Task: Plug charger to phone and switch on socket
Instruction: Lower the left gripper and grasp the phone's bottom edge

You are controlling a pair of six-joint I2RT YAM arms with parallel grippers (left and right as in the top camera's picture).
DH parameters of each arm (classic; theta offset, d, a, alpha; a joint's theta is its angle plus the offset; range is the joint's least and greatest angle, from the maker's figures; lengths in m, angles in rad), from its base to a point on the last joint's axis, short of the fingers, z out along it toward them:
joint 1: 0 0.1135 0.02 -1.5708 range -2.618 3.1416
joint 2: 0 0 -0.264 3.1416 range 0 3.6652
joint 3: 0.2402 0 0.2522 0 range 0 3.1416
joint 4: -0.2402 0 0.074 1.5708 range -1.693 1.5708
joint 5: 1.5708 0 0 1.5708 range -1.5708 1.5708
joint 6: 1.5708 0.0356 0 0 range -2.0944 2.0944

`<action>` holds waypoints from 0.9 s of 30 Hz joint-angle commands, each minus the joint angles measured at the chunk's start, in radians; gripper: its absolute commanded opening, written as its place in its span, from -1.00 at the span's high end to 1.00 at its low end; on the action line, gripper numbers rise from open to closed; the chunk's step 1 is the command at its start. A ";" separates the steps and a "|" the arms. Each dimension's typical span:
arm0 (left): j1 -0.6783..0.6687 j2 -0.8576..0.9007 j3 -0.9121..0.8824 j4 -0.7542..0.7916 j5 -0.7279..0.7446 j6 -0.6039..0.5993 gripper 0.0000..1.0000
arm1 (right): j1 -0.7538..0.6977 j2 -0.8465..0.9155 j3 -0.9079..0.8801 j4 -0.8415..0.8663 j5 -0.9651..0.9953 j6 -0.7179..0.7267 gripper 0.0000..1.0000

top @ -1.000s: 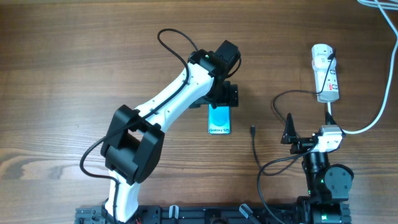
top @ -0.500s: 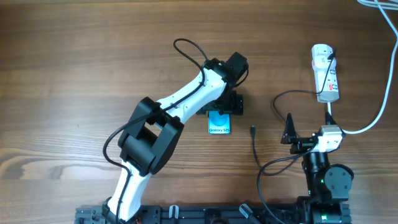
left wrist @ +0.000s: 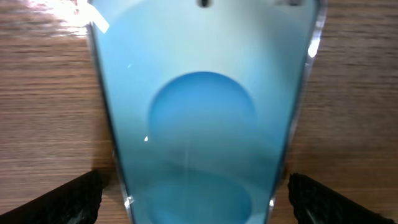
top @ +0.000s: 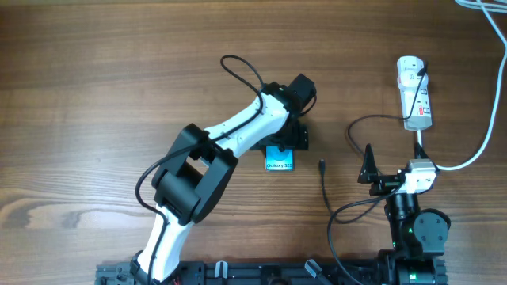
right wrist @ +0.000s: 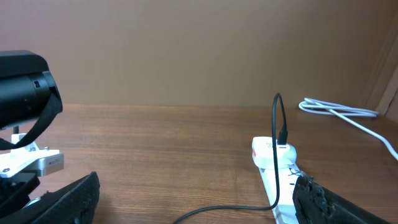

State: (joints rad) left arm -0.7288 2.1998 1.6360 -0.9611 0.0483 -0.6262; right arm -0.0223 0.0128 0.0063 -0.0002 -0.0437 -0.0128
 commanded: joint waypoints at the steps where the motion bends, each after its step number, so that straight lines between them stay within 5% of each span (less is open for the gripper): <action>1: -0.030 0.009 -0.008 0.012 -0.050 -0.019 -1.00 | 0.002 -0.005 -0.001 0.002 -0.002 -0.011 -1.00; 27: -0.014 0.009 -0.089 0.060 -0.008 -0.018 -1.00 | 0.002 -0.005 -0.001 0.002 -0.002 -0.011 -1.00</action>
State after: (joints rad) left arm -0.7319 2.1792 1.5867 -0.9108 -0.0216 -0.6342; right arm -0.0223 0.0128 0.0063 -0.0002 -0.0437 -0.0128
